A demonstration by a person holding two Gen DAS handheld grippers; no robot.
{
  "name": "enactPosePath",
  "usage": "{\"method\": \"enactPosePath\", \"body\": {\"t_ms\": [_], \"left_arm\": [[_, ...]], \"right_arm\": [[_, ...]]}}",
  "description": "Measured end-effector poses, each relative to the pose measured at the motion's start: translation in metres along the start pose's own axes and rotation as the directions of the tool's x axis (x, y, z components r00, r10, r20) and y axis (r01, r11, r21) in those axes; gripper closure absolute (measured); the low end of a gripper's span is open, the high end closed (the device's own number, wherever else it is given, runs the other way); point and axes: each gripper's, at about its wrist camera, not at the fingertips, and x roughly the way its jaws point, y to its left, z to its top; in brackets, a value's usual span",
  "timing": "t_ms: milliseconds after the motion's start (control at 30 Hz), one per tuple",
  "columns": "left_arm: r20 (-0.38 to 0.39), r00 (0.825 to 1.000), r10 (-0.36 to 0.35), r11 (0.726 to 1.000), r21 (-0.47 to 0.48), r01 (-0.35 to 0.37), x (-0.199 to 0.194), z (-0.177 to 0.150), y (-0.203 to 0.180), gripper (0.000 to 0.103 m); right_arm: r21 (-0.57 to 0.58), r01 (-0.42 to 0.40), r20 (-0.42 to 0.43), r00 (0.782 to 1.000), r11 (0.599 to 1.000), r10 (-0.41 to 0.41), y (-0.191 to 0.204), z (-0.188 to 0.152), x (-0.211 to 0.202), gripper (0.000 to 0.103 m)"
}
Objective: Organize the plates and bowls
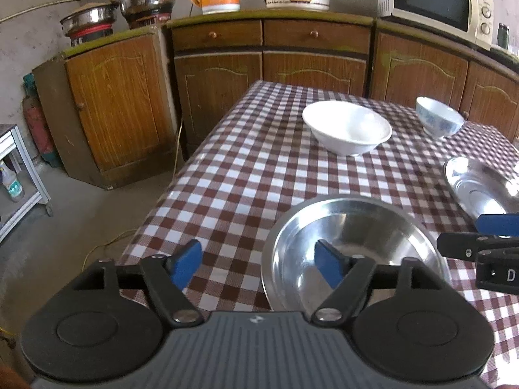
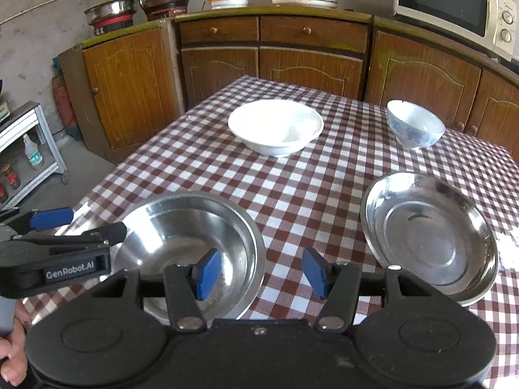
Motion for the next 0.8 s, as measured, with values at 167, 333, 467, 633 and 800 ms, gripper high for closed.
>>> {"method": "enactPosePath", "body": {"t_ms": [167, 333, 467, 633, 800], "left_arm": [[0.014, 1.000, -0.003, 1.000, 0.003, 0.002, -0.012, 0.005, -0.001, 0.021], [0.033, 0.999, -0.010, 1.000, 0.001, 0.010, -0.023, 0.011, -0.003, 0.020], [0.045, 0.999, -0.013, 1.000, 0.007, 0.013, -0.033, 0.017, -0.005, 0.019], [0.063, 0.998, -0.016, 1.000, 0.005, 0.016, -0.042, 0.025, -0.004, 0.018], [0.075, 0.997, -0.017, 1.000, -0.005, 0.018, -0.052, 0.029, -0.005, 0.016]], "right_arm": [[-0.012, -0.009, 0.026, 1.000, 1.000, 0.009, 0.003, 0.006, -0.015, 0.033], [-0.008, -0.019, 0.051, 0.999, 1.000, 0.020, 0.004, 0.012, -0.029, 0.033], [-0.013, -0.021, 0.067, 0.997, 1.000, 0.022, 0.005, 0.016, -0.039, 0.033], [-0.005, -0.020, 0.087, 0.996, 1.000, 0.021, 0.003, 0.022, -0.051, 0.033], [-0.005, -0.019, 0.109, 0.994, 1.000, 0.020, 0.001, 0.029, -0.064, 0.033]]}}
